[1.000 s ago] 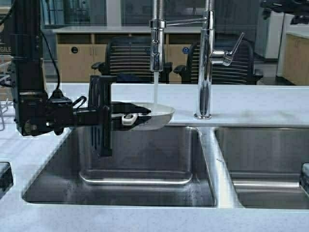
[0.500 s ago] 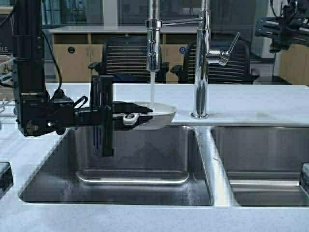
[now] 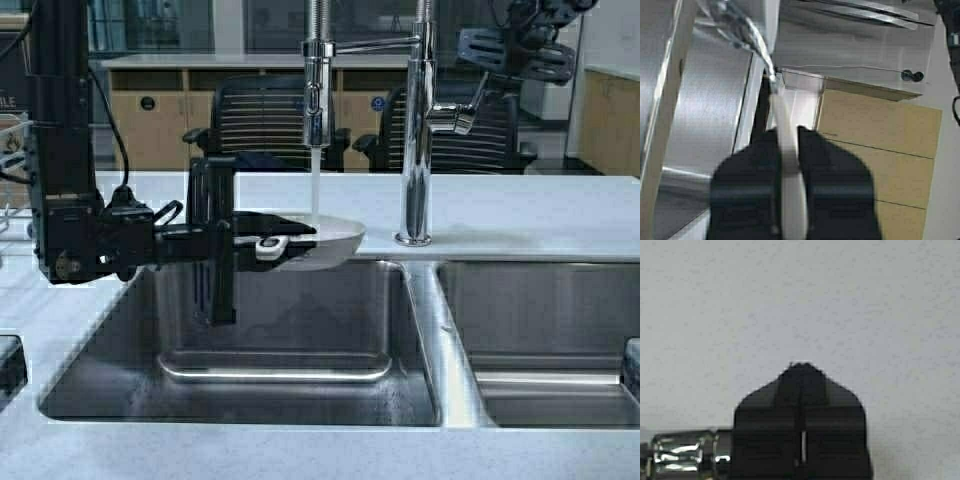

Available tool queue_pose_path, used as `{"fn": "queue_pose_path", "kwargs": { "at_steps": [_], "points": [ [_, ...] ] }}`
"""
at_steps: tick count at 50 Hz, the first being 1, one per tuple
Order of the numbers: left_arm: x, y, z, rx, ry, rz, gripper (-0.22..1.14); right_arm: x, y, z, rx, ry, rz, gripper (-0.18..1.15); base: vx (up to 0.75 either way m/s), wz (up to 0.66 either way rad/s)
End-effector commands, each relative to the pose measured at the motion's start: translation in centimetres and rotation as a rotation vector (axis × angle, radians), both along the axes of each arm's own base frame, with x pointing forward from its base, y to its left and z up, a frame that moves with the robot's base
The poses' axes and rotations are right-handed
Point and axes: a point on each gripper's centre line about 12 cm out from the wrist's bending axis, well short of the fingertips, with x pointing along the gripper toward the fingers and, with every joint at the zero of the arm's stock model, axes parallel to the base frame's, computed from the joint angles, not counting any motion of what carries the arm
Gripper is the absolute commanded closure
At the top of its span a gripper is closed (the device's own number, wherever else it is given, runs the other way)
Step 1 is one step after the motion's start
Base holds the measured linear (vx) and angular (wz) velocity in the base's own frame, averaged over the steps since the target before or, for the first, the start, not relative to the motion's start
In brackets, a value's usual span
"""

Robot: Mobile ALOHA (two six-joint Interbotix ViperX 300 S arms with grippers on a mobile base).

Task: Wash the pan

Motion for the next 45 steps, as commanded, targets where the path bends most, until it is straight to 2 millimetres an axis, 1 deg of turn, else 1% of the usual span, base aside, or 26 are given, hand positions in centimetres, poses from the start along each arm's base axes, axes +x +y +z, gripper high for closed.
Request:
{"fn": "queue_pose_path", "kwargs": {
  "at_steps": [1,10,13,24,32,37,43,45],
  "points": [
    [0.5,-0.3,0.9,-0.026,-0.054,-0.004,0.89,0.1,2.8,3.7,0.0,-0.073,0.054,0.92,0.0,0.0],
    [0.6,-0.4,0.7,-0.037,-0.059,-0.004,0.89,-0.5,3.6,5.4,-0.036,-0.093,0.091,0.92,0.0,0.0],
    [0.6,-0.4,0.6,-0.04,-0.057,-0.004,0.89,-0.7,3.6,5.8,-0.047,-0.096,0.097,0.92,0.0,0.0],
    [0.6,-0.5,0.5,-0.047,-0.062,-0.006,0.89,-1.0,3.5,6.4,-0.102,-0.079,0.126,0.92,0.0,0.0],
    [1.0,-1.2,0.9,-0.064,-0.131,-0.017,0.89,-1.8,3.1,7.0,-0.115,-0.081,0.129,0.92,0.0,0.0],
    [1.7,-1.8,1.2,-0.069,-0.215,-0.019,0.89,-2.9,1.9,7.2,-0.132,-0.082,0.119,0.92,0.0,0.0],
    [2.4,-2.8,1.5,-0.055,-0.316,-0.026,0.89,-4.2,-1.2,7.1,-0.143,-0.068,0.067,0.92,0.0,0.0],
    [2.5,-3.2,1.6,-0.043,-0.348,-0.028,0.89,-5.0,-2.4,7.0,-0.143,-0.06,0.046,0.92,0.0,0.0]
  ]
}}
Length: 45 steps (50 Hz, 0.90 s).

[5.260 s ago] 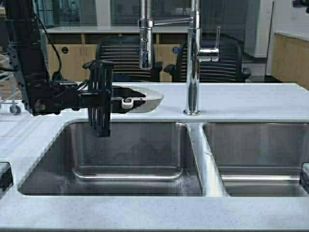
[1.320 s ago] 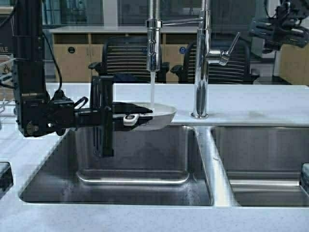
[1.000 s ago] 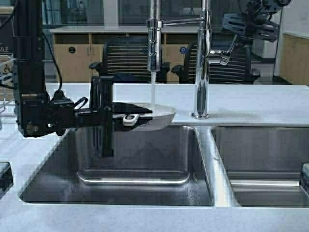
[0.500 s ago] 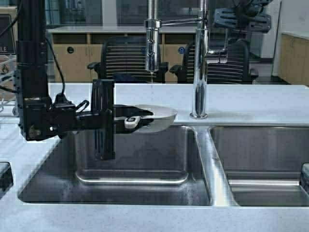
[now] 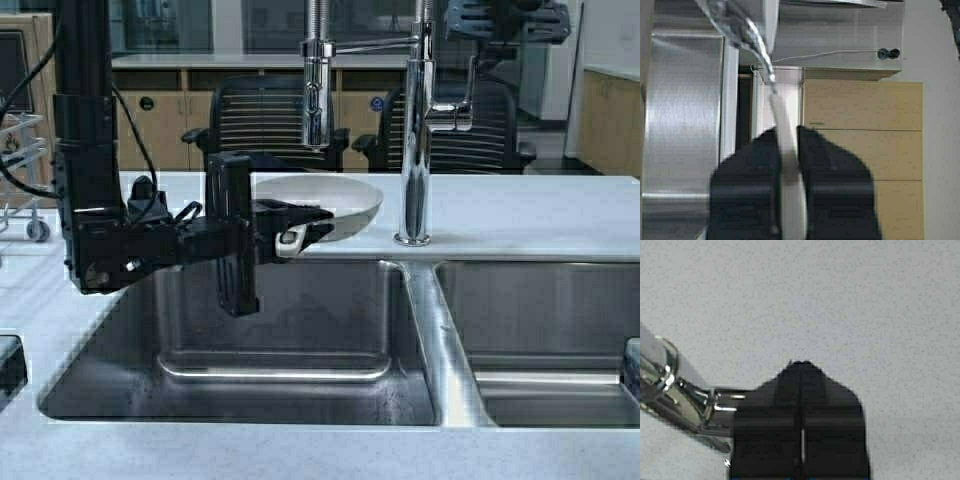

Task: Wash the pan

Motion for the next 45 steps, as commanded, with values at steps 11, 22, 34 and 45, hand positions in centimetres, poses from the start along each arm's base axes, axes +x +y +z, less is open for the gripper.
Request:
{"fn": "queue_pose_path", "kwargs": {
  "at_steps": [11,22,34,45],
  "points": [
    [0.7,-1.3,1.3,0.078,-0.147,0.108,0.89,-5.4,-5.1,3.4,0.013,-0.087,-0.095,0.92,0.0,0.0],
    [-1.0,0.2,0.0,0.292,0.06,0.135,0.89,-8.9,-5.4,3.4,0.063,-0.1,-0.124,0.92,0.0,0.0],
    [-2.8,0.9,-1.0,0.407,0.308,0.078,0.89,-12.3,-5.5,2.8,0.101,-0.062,-0.148,0.92,0.0,0.0],
    [-4.2,0.6,-3.2,0.614,0.428,-0.075,0.89,-14.3,-4.5,4.4,0.112,-0.086,-0.123,0.92,0.0,0.0]
  ]
}}
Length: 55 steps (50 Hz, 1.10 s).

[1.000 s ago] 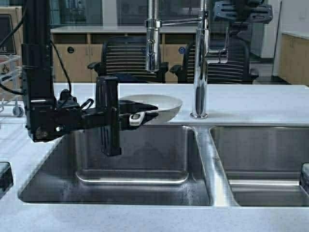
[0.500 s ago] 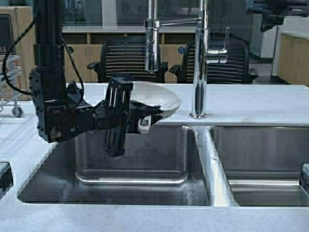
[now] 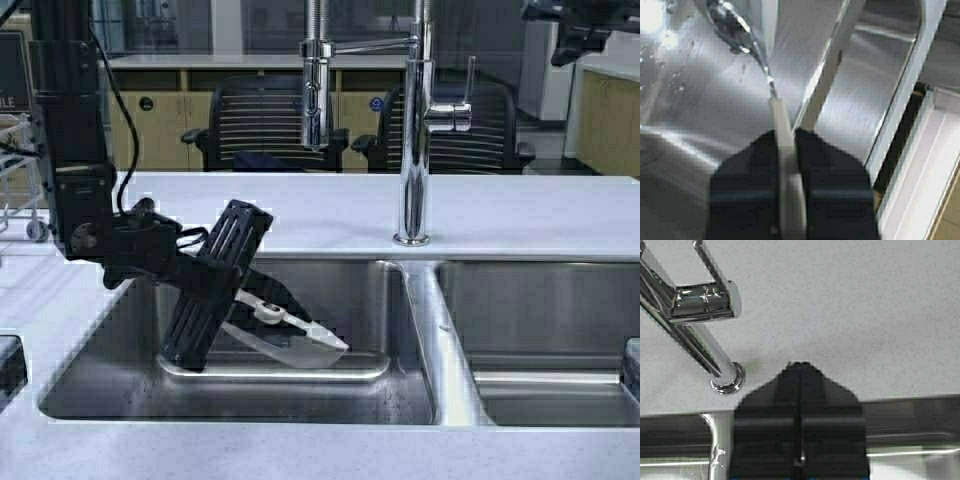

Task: Wash the pan

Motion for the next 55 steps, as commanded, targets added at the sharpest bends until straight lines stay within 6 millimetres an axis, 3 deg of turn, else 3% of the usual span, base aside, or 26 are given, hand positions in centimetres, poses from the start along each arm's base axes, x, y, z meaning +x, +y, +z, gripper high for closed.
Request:
{"fn": "queue_pose_path", "kwargs": {
  "at_steps": [1,5,11,16,21,30,38,45,55],
  "points": [
    [0.0,-0.2,-0.5,0.152,0.033,-0.097,0.89,-0.7,1.1,2.8,0.007,-0.072,0.027,0.92,0.0,0.0],
    [0.1,0.8,-1.5,0.336,0.077,-0.131,0.89,-0.9,1.7,3.0,0.009,-0.079,0.043,0.92,0.0,0.0],
    [1.6,2.3,-1.5,0.682,0.051,-0.258,0.89,-1.0,2.4,2.9,0.011,-0.079,0.061,0.92,0.0,0.0],
    [3.4,4.2,-0.3,1.013,0.06,-0.386,0.89,-1.0,2.5,3.0,0.012,-0.082,0.065,0.92,-0.01,0.03],
    [5.1,4.4,1.9,1.206,-0.011,-0.544,0.89,-1.0,2.7,3.1,0.013,-0.087,0.067,0.92,-0.01,0.02],
    [7.1,4.0,7.6,1.315,-0.17,-0.548,0.89,-1.0,2.7,3.3,0.014,-0.094,0.067,0.92,0.0,0.0],
    [7.2,4.5,11.7,1.343,-0.263,-0.498,0.89,-1.0,2.7,3.5,0.014,-0.102,0.067,0.92,0.0,0.0],
    [6.7,4.4,12.1,1.303,-0.308,-0.503,0.89,-0.9,2.7,3.5,0.014,-0.107,0.067,0.92,0.0,0.0],
    [6.4,3.9,9.8,1.261,-0.294,-0.547,0.89,-0.8,2.7,2.9,0.012,-0.091,0.068,0.92,0.0,0.0]
  ]
}}
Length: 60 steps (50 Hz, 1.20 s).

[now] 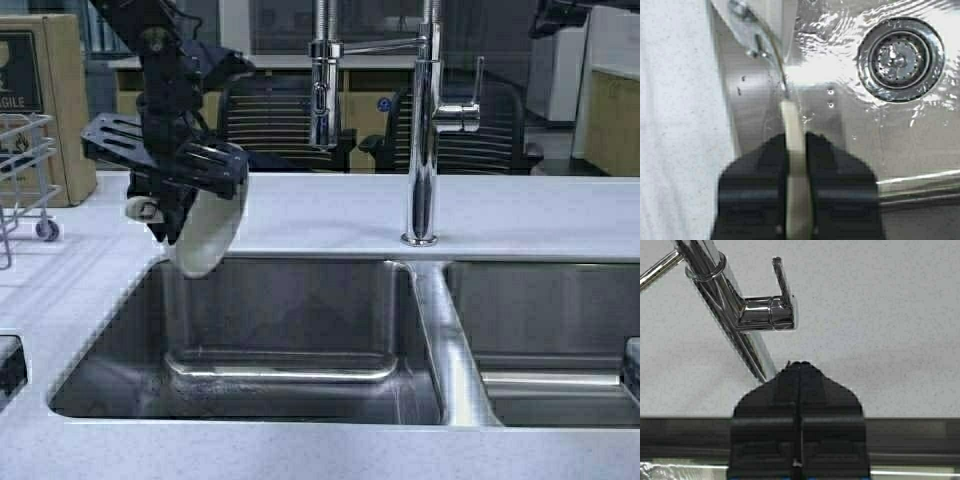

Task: Wash the pan

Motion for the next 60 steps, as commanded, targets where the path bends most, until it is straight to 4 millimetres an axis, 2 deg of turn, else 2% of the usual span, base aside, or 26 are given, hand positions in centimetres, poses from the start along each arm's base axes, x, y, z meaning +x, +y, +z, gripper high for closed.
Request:
{"fn": "queue_pose_path", "kwargs": {
  "at_steps": [1,6,12,16,24,33,43,56,60],
  "points": [
    [0.3,-0.5,0.2,-0.026,-0.013,-0.006,0.89,0.2,0.1,1.0,0.005,-0.035,0.0,0.92,0.0,0.0],
    [0.6,-0.6,1.5,-0.044,-0.048,-0.022,0.89,0.2,0.1,1.0,0.005,-0.035,0.0,0.92,0.0,0.0],
    [0.7,-0.6,4.3,-0.051,-0.122,-0.08,0.89,0.2,0.1,1.1,0.005,-0.037,0.0,0.92,0.0,0.0],
    [0.7,0.1,6.2,-0.043,-0.162,-0.088,0.89,0.2,0.1,1.2,0.005,-0.038,0.0,0.92,0.0,0.0],
    [0.9,3.0,9.9,-0.011,-0.244,-0.063,0.89,0.3,0.1,1.2,0.005,-0.04,0.0,0.92,0.0,0.0],
    [1.1,7.8,13.7,0.037,-0.335,0.001,0.89,0.4,0.1,1.1,0.005,-0.037,0.0,0.92,0.0,0.0],
    [0.5,13.8,15.7,0.112,-0.364,0.132,0.89,0.4,0.1,1.2,0.004,-0.043,0.002,0.92,0.0,0.0],
    [-0.6,18.8,16.2,0.201,-0.365,0.222,0.89,0.4,0.1,0.9,0.003,-0.035,0.001,0.92,0.0,0.01],
    [-0.9,19.6,15.8,0.211,-0.366,0.222,0.89,0.6,0.1,0.6,-0.001,-0.026,0.002,0.92,0.0,0.0]
  ]
}}
